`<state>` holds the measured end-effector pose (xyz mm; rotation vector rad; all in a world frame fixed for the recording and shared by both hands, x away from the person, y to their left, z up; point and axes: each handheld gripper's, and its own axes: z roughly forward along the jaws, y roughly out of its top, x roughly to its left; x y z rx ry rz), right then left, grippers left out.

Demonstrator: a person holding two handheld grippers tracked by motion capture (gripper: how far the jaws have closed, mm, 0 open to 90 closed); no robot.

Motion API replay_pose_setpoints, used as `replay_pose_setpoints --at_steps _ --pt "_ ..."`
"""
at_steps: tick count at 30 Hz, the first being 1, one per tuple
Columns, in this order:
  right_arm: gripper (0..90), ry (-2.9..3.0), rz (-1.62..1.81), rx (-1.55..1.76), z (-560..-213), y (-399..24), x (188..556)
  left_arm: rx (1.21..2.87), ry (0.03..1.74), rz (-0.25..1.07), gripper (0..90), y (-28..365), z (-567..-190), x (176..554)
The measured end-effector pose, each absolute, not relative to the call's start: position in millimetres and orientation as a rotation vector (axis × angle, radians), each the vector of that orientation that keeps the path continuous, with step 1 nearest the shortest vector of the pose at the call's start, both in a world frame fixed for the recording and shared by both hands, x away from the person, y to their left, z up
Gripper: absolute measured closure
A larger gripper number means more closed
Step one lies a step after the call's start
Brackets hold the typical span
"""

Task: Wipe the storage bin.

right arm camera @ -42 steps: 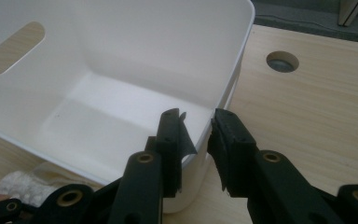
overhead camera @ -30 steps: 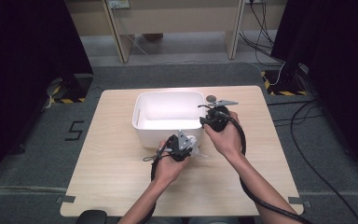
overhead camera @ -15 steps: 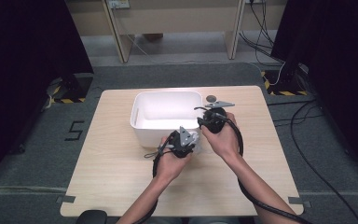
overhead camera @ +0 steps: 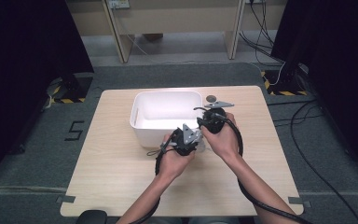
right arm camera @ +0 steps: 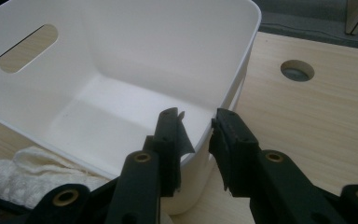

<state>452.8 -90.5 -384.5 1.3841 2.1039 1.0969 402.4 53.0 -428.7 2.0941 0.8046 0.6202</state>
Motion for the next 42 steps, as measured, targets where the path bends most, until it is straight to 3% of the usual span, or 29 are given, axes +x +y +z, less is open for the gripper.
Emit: replay_pose_setpoints --at_steps 42 --pt "71.8 2.105 1.111 1.361 -385 -89 454 2.131 0.816 0.580 75.4 46 -469 414"
